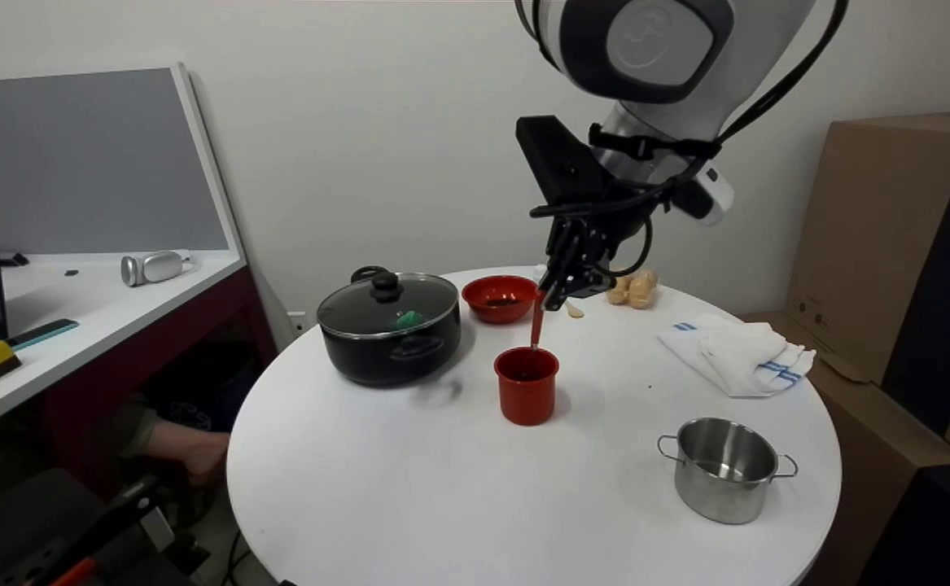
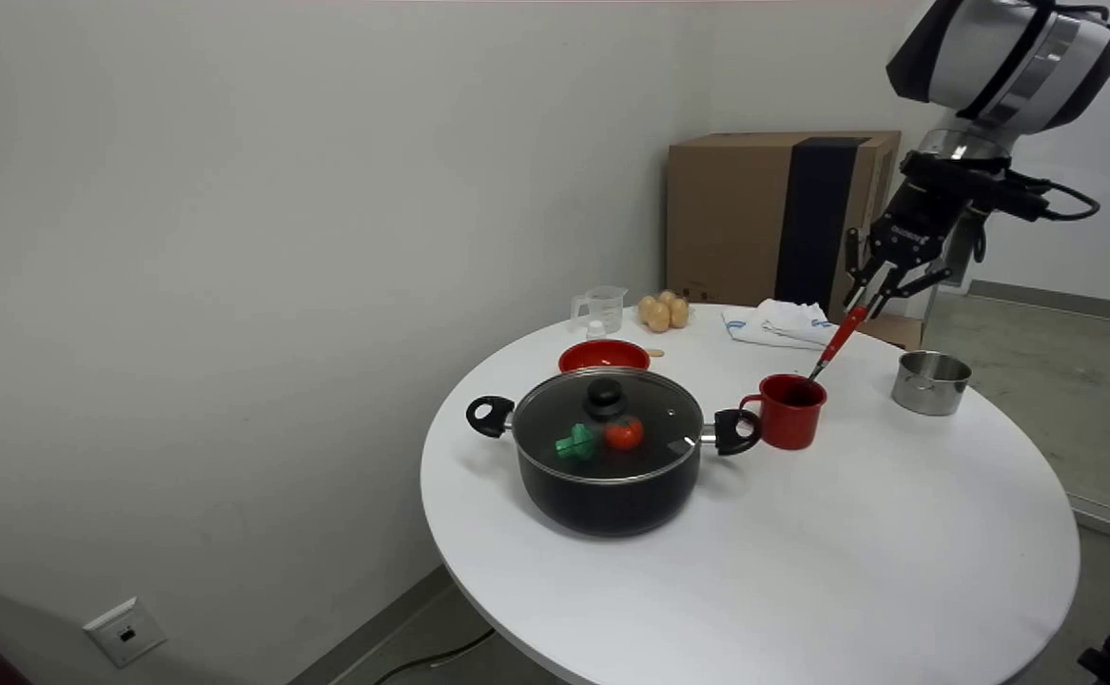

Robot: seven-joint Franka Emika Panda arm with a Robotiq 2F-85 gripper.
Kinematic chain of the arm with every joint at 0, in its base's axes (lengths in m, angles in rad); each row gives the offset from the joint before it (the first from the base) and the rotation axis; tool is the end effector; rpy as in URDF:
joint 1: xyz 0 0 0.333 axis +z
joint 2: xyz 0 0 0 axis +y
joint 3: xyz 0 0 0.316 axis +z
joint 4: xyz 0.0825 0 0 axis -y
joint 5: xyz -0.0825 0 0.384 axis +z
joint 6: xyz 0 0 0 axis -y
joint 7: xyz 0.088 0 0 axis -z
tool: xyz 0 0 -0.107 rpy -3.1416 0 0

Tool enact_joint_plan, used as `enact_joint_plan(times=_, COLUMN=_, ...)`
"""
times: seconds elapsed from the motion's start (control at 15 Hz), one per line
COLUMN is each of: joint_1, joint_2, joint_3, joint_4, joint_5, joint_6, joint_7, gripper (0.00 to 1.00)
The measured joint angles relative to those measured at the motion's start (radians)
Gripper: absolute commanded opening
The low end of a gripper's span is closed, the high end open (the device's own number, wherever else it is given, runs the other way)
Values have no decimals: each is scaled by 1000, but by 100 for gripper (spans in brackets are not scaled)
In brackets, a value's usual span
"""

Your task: Stir the objects in the red cup with the spoon

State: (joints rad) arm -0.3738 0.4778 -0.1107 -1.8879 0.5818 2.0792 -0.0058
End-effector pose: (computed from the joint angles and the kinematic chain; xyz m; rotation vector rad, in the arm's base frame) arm 0.5508 -0.2555 0.2379 -2.4415 1.0807 0.2176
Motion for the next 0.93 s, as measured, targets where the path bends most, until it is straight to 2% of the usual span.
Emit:
enact_joint_plan(times=0.6, joint_1=117, joint_2=15, joint_3=89, joint_4=3, joint_5=0, joint_6=-48, joint_7=-31, gripper=8)
enact_joint_plan(times=0.93, joint_1=111, joint_2=33, joint_3=81, joint_4=2, joint_5=5, joint_6=-48, joint_7=-31, gripper=8)
